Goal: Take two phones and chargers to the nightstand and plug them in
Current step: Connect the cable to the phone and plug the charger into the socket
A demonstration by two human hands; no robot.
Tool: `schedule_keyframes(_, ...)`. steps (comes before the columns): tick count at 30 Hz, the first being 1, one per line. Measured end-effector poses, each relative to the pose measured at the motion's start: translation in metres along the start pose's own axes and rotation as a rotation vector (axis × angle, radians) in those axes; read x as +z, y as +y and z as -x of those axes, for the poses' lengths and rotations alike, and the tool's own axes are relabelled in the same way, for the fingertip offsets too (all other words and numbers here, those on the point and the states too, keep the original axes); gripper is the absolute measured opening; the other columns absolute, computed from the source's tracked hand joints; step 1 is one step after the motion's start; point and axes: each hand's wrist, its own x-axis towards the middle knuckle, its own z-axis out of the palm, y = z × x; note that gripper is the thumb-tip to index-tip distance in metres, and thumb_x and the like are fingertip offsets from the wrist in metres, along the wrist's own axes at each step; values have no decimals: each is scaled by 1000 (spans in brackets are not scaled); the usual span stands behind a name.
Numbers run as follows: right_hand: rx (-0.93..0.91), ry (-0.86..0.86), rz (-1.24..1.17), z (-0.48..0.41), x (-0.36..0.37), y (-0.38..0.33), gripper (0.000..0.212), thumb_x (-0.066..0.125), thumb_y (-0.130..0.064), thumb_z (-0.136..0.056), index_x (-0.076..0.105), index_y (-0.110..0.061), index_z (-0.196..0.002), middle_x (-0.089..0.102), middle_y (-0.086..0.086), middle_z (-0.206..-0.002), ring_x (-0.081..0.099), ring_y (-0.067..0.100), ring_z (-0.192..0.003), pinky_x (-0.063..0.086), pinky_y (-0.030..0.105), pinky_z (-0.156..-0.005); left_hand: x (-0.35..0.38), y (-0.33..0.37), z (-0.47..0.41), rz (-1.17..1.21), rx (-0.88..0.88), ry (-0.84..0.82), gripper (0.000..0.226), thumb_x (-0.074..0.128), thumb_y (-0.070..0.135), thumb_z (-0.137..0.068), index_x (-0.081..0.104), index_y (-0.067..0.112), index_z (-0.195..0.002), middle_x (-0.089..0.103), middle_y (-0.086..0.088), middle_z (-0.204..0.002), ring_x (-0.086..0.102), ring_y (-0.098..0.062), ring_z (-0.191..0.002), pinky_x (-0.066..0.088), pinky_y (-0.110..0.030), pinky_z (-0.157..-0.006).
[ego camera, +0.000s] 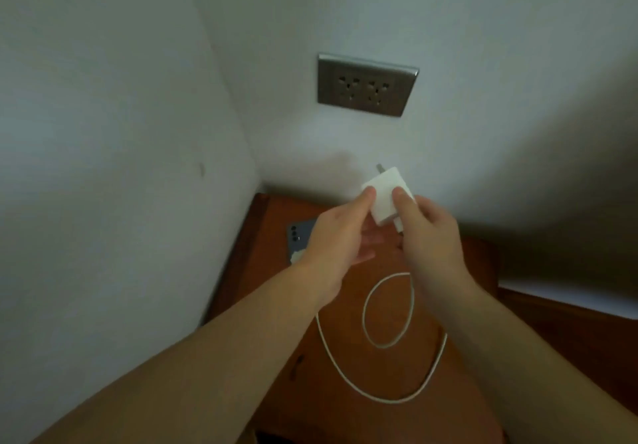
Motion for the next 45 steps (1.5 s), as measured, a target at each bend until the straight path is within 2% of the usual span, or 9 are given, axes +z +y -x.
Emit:
schedule_keyframes(3,-202,9,116,13,8,-3,14,58,-31,-93,70,-30,-100,72,-11,-86,67,0,-80,52,14,-64,5,13,16,117,-17,-33,29,62,41,-91,69,21,-112,75,0,-108,70,-16,-102,52,-41,-96)
schedule_keyframes(7,-172,-140,19,23,15,4,26,48,-34,-98,65,-35,-119,69,-11,-111,65,8,-105,58,35,-84,1,20,20,89,27,44,43,71,38,-85,64,15,-120,72,-7,-113,69,-23,-103,55,-47,-92)
schedule_keyframes(12,87,-236,-197,17,19,-1,15,61,-33,-91,75,-28,-94,75,0,-98,72,20,-95,58,45,-84,-12,26,18,52,21,61,42,69,44,-84,69,13,-112,73,-9,-108,69,-23,-102,51,-49,-98)
schedule_keyframes(15,165,-354,-217,7,26,-15,37,64,-51,-78,75,-22,-98,76,1,-100,72,17,-96,58,35,-81,-20,42,7,-46,4,21,49,64,54,-84,71,11,-106,72,-8,-102,67,-24,-100,47,-45,-100)
schedule_keyframes(19,152,-308,-234,-8,34,-34,48,65,-54,-71,71,-19,-104,77,-1,-95,73,11,-89,58,25,-72,-25,64,-14,-119,22,-53,60,56,62,-86,67,11,-116,72,-12,-110,68,-26,-103,50,-44,-99)
schedule_keyframes(24,208,-195,-238,-30,38,-44,33,62,-44,-84,70,-18,-103,76,5,-94,73,17,-89,54,32,-75,-19,70,-34,-83,30,-133,45,54,53,-92,67,17,-116,75,-9,-105,71,-23,-99,53,-44,-96)
schedule_keyframes(29,217,-127,-231,-42,40,-47,38,63,-54,-82,72,-19,-96,77,-3,-81,74,8,-76,54,24,-63,-16,71,-50,-74,39,-142,44,52,57,-92,70,21,-113,75,-5,-105,70,-21,-101,55,-43,-94)
schedule_keyframes(39,195,-228,-221,-49,64,-46,41,61,-52,-85,73,-16,-98,78,5,-88,74,18,-86,57,39,-81,-34,63,-60,-12,178,9,34,53,61,-89,72,35,-99,76,1,-97,71,-18,-96,57,-40,-87)
schedule_keyframes(45,185,-205,-250,-48,76,-48,41,59,-51,-87,72,-14,-100,78,5,-87,74,16,-83,58,35,-75,-39,66,-60,-2,181,11,41,53,63,-88,74,30,-98,77,1,-93,72,-17,-92,58,-41,-87)
